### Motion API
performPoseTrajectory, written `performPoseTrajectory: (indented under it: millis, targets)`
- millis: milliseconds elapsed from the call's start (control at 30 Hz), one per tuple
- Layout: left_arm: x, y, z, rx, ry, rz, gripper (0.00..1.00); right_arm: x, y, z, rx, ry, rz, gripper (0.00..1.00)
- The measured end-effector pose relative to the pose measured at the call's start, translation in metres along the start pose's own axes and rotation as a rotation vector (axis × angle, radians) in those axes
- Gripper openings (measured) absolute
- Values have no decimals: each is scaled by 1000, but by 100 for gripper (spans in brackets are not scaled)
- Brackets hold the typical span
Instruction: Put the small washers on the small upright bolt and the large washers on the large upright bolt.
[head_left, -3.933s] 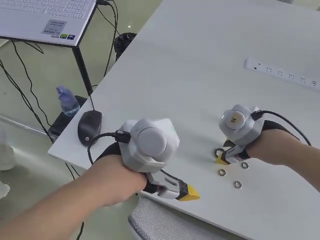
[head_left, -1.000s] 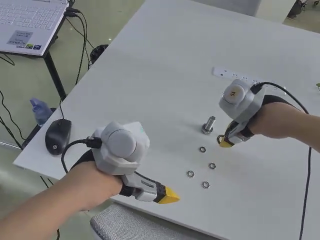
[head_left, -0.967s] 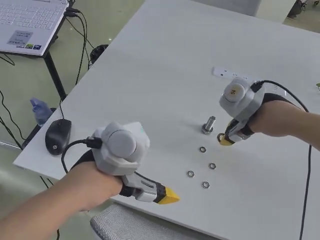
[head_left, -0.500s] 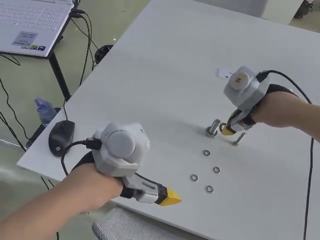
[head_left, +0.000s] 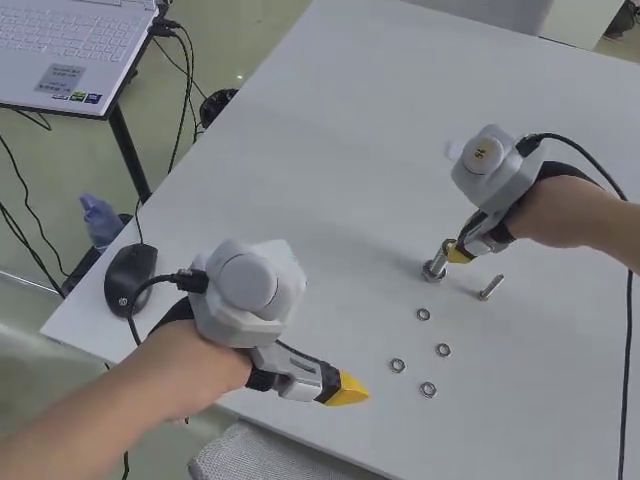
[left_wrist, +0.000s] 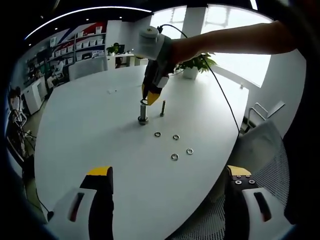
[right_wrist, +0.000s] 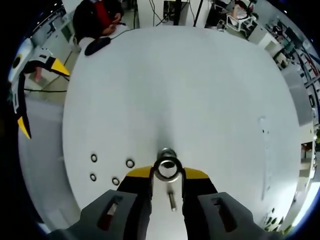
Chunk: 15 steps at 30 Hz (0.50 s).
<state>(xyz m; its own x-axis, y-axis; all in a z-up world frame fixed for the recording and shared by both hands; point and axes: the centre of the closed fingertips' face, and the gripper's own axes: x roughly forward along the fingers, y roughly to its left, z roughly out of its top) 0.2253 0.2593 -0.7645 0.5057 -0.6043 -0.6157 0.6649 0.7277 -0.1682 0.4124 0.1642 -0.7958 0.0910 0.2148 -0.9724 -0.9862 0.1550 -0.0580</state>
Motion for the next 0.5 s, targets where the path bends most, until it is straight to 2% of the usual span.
performPoseTrajectory:
  millis: [500]
  targets:
    - [-3, 2, -7, -8, 20, 0, 89, 12, -2, 1, -18, 27, 7, 22]
